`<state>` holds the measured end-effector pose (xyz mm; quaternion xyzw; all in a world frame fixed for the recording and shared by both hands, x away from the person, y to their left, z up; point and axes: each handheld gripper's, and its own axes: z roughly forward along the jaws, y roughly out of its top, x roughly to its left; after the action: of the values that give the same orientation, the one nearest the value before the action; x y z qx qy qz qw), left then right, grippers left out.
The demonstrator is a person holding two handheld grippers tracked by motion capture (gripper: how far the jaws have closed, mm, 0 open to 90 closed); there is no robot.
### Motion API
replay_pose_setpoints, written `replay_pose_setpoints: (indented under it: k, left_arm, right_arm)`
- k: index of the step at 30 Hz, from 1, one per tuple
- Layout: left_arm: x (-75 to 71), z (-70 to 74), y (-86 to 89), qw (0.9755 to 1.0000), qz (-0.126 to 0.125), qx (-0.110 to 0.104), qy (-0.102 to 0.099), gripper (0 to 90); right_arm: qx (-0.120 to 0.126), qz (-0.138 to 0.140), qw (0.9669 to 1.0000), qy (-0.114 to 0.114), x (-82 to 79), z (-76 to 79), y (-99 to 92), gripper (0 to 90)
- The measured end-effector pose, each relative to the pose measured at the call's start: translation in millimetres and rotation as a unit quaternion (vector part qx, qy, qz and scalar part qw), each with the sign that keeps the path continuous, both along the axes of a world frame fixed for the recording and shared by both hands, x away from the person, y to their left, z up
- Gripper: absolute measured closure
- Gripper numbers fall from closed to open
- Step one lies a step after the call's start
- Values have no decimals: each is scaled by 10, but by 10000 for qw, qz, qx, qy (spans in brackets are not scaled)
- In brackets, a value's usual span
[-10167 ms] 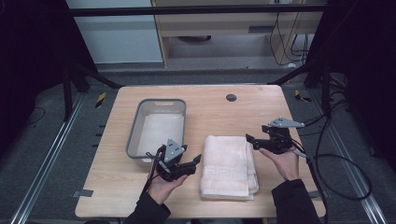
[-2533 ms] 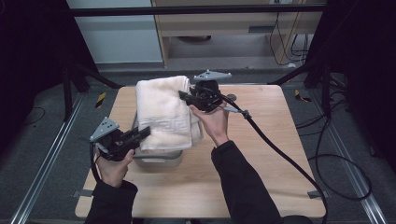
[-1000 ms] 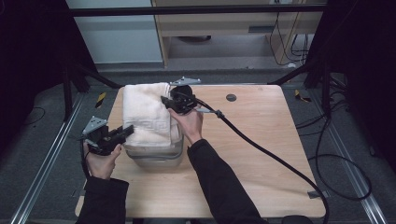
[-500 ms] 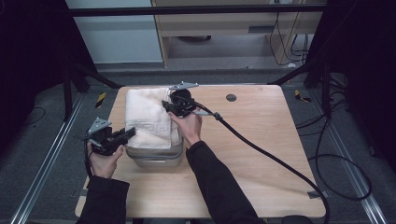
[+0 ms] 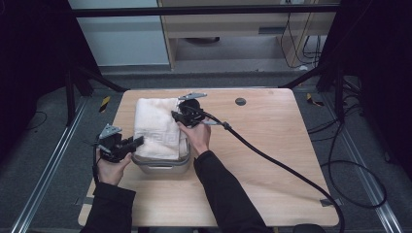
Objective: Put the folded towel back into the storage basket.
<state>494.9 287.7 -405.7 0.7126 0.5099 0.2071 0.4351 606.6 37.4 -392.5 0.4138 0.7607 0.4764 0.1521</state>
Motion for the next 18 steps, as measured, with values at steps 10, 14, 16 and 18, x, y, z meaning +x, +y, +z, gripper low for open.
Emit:
replay_pose_setpoints:
  k: [10, 14, 16, 18]
  left_arm:
    - [35, -86, -40, 9998, -36, 155, 121, 731]
    - [52, -130, -63, 9995, -45, 239, 191, 731]
    - [62, -154, -84, 9993, -54, 290, 230, 730]
    - [70, -177, -92, 9991, -51, 328, 255, 729]
  right_arm:
    - [-5, -50, 10000, 85, -1, -152, -33, 689]
    - [-14, -81, 9999, 109, -14, -205, -44, 688]
    - [-46, -94, 9999, 130, -16, -248, -56, 685]
    - [-84, -97, 9998, 128, -17, -270, -57, 683]
